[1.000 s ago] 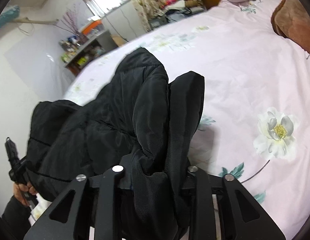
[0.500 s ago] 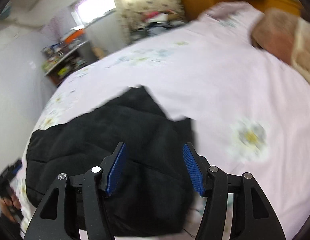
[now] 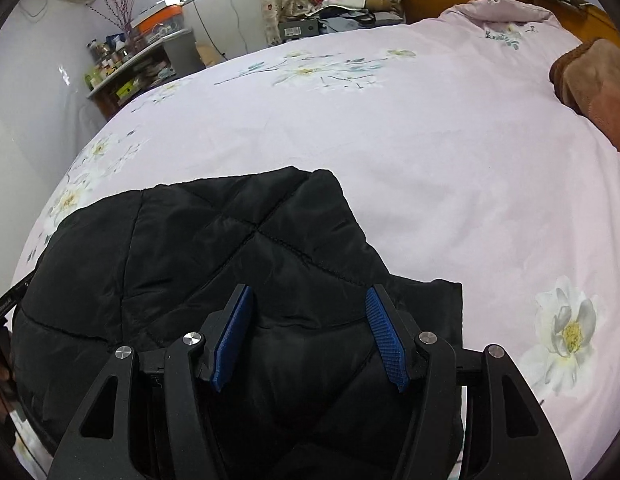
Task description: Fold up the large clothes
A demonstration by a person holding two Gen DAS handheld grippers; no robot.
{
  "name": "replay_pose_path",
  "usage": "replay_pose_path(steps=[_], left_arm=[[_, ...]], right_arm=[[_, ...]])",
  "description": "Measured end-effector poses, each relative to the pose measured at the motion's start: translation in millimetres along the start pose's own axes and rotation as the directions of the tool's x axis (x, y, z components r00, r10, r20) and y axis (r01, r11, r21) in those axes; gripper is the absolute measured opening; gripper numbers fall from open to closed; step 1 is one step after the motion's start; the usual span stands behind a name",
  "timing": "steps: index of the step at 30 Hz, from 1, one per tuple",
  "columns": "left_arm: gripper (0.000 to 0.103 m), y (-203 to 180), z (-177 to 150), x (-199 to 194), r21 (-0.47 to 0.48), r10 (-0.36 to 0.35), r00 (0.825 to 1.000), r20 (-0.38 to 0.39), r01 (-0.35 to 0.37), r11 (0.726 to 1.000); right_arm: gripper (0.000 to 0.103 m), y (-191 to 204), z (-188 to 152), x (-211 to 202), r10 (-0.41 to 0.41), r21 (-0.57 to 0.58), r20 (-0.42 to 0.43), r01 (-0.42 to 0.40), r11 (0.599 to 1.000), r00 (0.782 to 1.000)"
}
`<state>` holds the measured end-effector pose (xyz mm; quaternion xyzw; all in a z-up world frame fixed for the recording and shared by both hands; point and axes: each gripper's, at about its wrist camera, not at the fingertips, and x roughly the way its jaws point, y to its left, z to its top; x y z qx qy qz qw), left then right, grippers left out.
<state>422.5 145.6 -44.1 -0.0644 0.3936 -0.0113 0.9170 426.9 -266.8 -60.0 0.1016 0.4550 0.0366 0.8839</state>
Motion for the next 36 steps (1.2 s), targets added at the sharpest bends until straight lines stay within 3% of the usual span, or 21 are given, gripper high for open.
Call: replay_pose_path(steps=[9, 16, 26, 36], left_arm=[[0.061, -1.7, -21.3, -90.8, -0.017, -0.004, 0.999, 0.052, 0.005, 1.0], [0.061, -15.7, -76.6, -167.1, -0.061, -0.016, 0.999, 0.035, 0.018, 0.998], [0.062, -58.4, -147.3, -249.8, 0.01, -0.04, 0.999, -0.017, 0.04, 0.999], [0.07, -82.0, -193.5, -332.2, 0.035, -0.049, 0.998, 0.042, 0.047, 0.998]], right_arm=[[0.059, 17.6, -18.7, -72.4, 0.004, -0.025, 0.054, -0.002, 1.0, 0.999], [0.059, 44.5, -74.2, -147.0, 0.03, -0.087, 0.078, -0.023, 0.996, 0.996], [0.059, 69.8, -148.5, -228.5, 0.026, -0.165, 0.092, -0.01, 0.986, 0.995], [0.059, 86.4, -205.6, -296.3, 0.032, -0.186, 0.118, -0.01, 0.982, 0.993]])
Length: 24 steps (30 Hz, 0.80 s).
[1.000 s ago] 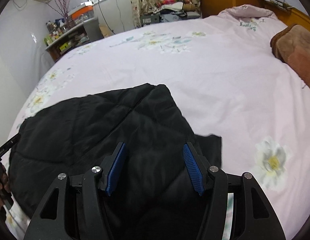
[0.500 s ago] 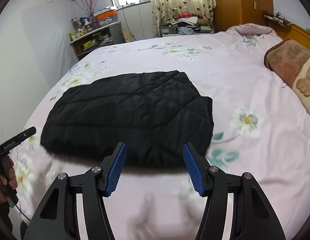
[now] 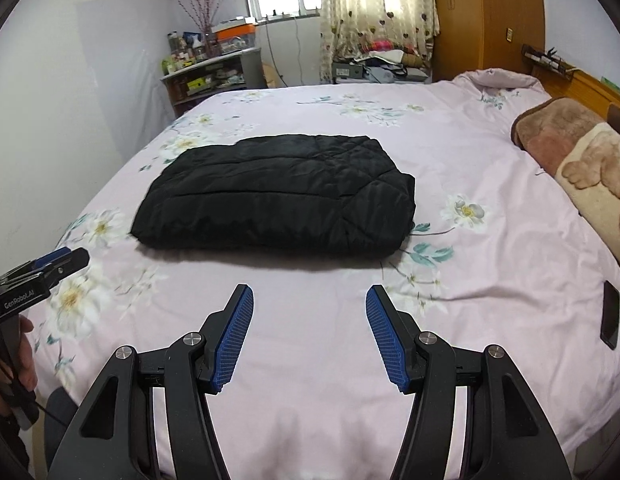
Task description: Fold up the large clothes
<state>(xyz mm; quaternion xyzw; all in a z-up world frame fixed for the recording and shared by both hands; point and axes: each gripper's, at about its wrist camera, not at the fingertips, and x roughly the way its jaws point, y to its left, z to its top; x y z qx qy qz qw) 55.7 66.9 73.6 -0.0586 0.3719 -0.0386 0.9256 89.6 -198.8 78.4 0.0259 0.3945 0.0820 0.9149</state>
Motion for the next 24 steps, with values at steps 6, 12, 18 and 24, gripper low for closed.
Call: replay_pose_path(steps=[6, 12, 18, 24], left_arm=[[0.07, -5.4, -30.5, -31.7, 0.013, 0.012, 1.0, 0.007, -0.012, 1.0], [0.07, -5.9, -52.1, -45.8, -0.012, -0.009, 1.0, -0.018, 0.009, 1.0], [0.07, -9.4, -60.2, -46.9, -0.007, 0.035, 0.999, -0.034, -0.035, 0.999], [0.07, -12.3, -59.6, -48.5, -0.011, -0.018, 1.0, -0.019, 0.018, 1.0]], right_arm=[[0.059, 13.5, -21.8, -33.1, -0.002, -0.007, 0.023, 0.002, 1.0, 1.0], [0.059, 22.3, -39.4, -51.7, -0.011, -0.017, 0.033, 0.011, 1.0, 0.999], [0.059, 31.4, -49.4, -55.8, -0.005, -0.043, 0.03, 0.006, 0.999, 1.0], [0.059, 35.9, -52.0, -53.4, -0.01, -0.062, 0.026, 0.012, 0.998, 1.0]])
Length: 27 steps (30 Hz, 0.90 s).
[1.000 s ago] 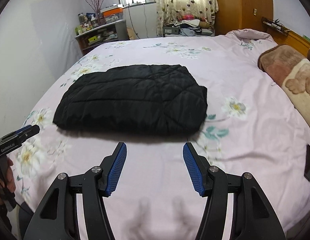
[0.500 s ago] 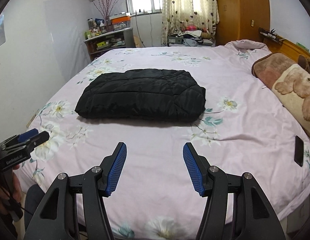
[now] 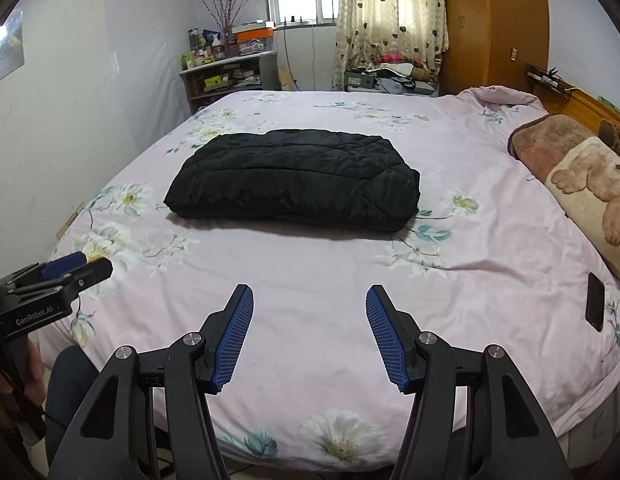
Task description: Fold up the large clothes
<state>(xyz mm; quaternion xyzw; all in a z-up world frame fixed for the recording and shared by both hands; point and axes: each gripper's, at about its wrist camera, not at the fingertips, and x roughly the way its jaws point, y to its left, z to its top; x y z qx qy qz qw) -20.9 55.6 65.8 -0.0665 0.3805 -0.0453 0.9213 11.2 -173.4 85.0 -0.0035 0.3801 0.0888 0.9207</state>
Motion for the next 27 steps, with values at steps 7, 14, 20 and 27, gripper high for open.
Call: replay_pose_path(steps=[7, 14, 20, 27], left_arm=[[0.07, -0.6, 0.0, 2.3, -0.034, -0.038, 0.999, -0.011, 0.038, 0.999], [0.07, -2.2, -1.6, 1.8, -0.031, -0.031, 0.999, -0.01, 0.031, 0.999], [0.07, -2.9, -3.0, 0.1, -0.028, -0.023, 1.0, -0.005, 0.023, 0.999], [0.07, -3.1, -3.1, -0.4, -0.027, -0.029, 1.0, -0.003, 0.029, 0.999]], right_arm=[[0.059, 1.0, -2.0, 1.7, -0.002, -0.004, -0.002, 0.002, 1.0, 1.0], [0.059, -0.4, -4.9, 2.9, 0.002, -0.009, -0.015, -0.002, 1.0, 1.0], [0.059, -1.1, -5.2, 1.3, 0.003, -0.014, -0.013, -0.003, 1.0, 1.0], [0.059, -1.2, -5.4, 0.7, 0.001, -0.014, -0.014, -0.002, 1.0, 1.0]])
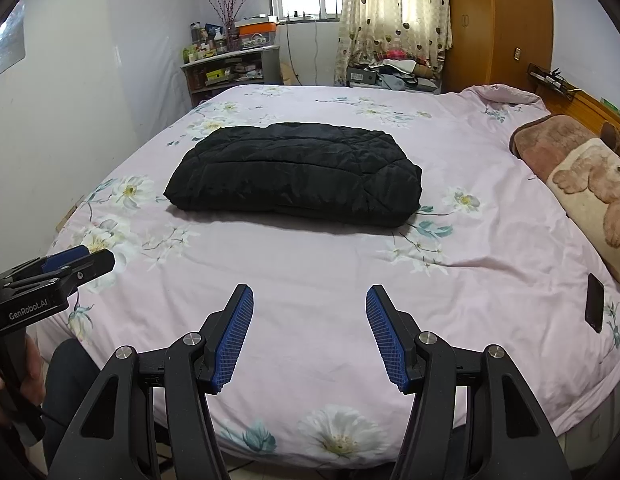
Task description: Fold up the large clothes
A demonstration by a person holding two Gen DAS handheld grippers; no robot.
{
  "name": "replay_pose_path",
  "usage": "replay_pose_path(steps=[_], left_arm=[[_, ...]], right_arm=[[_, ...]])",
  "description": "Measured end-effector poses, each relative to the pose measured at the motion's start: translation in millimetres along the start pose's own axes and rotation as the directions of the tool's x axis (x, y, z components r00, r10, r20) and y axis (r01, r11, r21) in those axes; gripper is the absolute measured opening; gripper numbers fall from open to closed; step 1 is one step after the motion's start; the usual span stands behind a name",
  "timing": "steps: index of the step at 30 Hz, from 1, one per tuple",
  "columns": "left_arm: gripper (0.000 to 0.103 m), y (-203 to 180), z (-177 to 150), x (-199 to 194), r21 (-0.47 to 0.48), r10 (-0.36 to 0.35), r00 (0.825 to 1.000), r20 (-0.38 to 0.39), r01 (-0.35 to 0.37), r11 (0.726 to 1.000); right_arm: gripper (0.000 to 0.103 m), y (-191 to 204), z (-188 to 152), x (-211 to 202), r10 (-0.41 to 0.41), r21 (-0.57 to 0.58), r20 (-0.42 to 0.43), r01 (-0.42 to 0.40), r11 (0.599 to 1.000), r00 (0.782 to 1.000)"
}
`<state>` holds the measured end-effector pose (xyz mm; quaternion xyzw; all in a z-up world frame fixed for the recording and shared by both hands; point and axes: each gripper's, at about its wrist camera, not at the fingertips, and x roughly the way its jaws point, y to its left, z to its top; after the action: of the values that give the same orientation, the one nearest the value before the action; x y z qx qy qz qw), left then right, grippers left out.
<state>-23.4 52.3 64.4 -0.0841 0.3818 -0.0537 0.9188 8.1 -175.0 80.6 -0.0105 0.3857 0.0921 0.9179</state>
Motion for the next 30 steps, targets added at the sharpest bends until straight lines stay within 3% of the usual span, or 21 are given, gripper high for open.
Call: replay_pose_path(steps=[30], left_arm=[[0.074, -6.4, 1.8, -1.8, -0.003, 0.001, 1.0, 0.004, 0.0, 1.0]], right_arm=[[0.059, -2.4, 0.6, 1.5, 0.0, 0.0, -0.008, 0.0, 1.0, 1.0]])
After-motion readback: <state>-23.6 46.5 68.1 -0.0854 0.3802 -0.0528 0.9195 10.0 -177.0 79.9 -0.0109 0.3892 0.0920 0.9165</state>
